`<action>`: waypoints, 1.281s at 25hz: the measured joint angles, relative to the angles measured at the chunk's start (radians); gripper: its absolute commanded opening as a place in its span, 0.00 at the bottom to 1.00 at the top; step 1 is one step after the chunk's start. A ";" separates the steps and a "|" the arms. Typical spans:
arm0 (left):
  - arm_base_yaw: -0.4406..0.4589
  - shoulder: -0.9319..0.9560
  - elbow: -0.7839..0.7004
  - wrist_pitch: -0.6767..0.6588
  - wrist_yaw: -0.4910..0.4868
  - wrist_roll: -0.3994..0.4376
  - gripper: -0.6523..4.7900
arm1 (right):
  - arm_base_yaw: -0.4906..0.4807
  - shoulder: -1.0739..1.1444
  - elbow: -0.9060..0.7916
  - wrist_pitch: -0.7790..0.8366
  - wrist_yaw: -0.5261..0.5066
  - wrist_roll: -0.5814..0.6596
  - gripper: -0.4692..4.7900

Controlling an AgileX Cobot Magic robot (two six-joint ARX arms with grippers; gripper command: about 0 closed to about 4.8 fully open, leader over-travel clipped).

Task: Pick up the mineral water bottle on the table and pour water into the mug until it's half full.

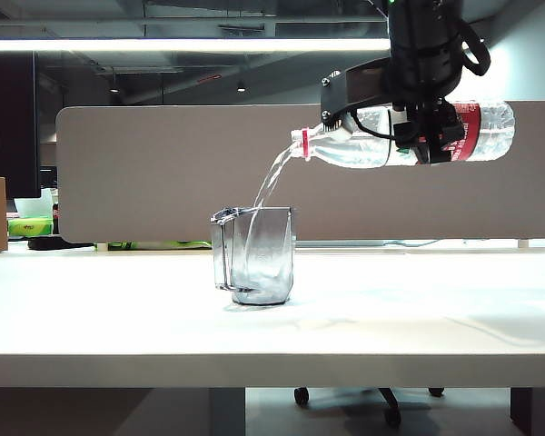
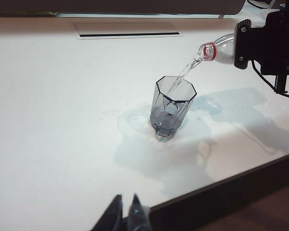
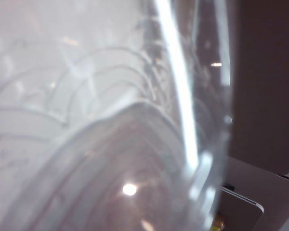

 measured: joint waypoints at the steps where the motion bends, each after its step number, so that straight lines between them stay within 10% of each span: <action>1: 0.000 0.000 0.000 0.000 0.000 0.000 0.16 | 0.000 0.000 0.000 0.000 0.006 0.000 0.47; 32: 0.000 0.000 0.000 0.000 0.000 0.000 0.16 | 0.000 -0.002 0.000 0.000 0.051 -0.029 0.47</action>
